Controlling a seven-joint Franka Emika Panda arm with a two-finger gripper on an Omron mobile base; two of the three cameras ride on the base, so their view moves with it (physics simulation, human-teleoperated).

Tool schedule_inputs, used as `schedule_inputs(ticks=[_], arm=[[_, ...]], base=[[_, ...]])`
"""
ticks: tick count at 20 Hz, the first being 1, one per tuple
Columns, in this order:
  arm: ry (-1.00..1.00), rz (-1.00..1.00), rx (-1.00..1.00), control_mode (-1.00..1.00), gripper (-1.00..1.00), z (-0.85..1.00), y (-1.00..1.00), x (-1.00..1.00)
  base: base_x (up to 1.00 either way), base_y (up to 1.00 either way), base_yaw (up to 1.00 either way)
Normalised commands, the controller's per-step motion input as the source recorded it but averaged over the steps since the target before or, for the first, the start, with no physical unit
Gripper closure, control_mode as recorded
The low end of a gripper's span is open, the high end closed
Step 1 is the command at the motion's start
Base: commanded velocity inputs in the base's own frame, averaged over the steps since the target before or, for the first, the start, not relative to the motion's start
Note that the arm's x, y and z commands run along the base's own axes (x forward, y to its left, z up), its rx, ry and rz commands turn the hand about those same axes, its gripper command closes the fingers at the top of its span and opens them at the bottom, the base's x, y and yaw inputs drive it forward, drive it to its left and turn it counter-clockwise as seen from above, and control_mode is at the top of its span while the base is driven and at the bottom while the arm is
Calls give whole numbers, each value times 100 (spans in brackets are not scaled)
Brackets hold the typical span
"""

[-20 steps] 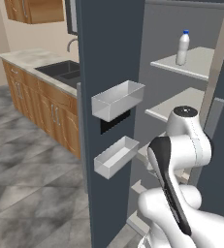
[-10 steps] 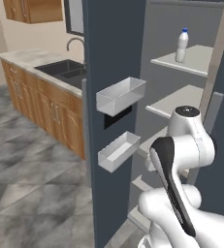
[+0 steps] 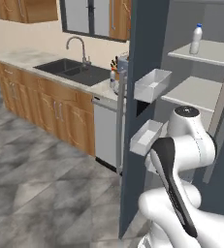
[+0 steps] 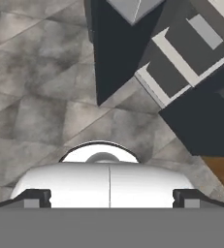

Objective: Take the bottled waters from the counter and place them in the freezer to freeze. Close the freezer door after placing the bottles.

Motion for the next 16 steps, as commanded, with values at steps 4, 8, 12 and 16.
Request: schedule_inputs(ticks=[4,8,12,16], arm=[[0,0,0,100,-100,0,0,0],[0,0,0,100,-100,0,0,0],[0,0,0,100,-100,0,0,0],[0,0,0,100,-100,0,0,0]], base=[[0,100,-45],[14,100,-45],[26,100,-44],[34,100,-44]])
